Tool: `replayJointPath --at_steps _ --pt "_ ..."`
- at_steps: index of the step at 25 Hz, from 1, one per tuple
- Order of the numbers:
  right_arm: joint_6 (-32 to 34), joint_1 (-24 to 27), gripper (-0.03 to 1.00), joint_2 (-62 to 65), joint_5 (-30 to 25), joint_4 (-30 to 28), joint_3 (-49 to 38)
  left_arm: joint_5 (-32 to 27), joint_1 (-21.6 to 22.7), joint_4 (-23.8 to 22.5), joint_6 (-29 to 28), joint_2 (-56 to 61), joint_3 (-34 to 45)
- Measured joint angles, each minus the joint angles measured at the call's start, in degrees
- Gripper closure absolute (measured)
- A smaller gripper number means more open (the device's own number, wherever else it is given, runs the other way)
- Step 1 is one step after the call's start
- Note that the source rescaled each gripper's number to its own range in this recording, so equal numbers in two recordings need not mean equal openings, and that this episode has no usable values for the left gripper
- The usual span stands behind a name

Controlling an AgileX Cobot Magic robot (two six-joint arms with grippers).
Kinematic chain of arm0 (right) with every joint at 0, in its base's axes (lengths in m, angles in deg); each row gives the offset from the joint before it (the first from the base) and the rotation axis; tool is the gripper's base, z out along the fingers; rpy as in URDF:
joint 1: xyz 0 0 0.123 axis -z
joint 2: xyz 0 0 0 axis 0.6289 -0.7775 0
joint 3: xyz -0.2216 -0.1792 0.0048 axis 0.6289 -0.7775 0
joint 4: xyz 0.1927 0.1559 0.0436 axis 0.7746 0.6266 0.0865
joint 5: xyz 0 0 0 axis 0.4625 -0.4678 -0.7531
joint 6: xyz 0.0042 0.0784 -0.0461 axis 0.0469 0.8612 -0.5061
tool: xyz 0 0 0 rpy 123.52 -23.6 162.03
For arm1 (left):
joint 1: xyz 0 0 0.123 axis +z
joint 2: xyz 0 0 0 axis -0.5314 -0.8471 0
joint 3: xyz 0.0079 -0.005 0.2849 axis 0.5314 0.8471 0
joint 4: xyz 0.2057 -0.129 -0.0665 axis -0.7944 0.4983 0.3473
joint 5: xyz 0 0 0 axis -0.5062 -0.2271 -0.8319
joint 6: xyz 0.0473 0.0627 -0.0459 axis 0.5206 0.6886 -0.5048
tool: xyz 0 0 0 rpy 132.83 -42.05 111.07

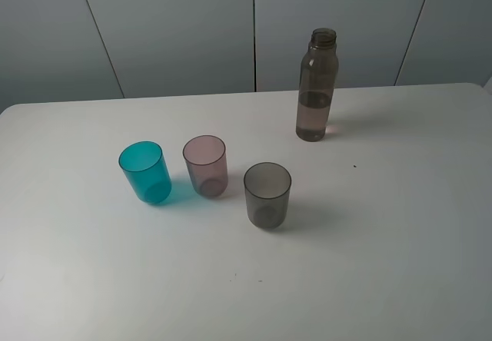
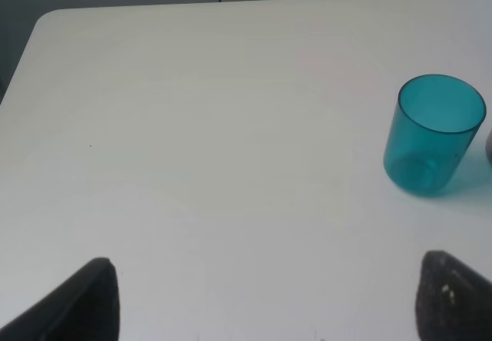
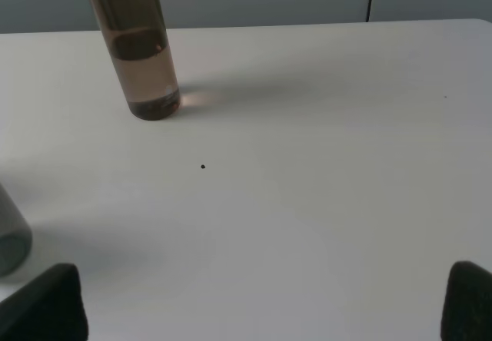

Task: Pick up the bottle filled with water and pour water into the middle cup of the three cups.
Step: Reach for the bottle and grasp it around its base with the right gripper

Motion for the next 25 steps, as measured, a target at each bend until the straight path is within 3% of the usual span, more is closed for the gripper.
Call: replayJointPath --at_steps 25 --pt "0.0 0.0 -0.03 0.0 0.0 0.0 0.0 0.0 0.0 0.0 0.0 0.0 0.0"
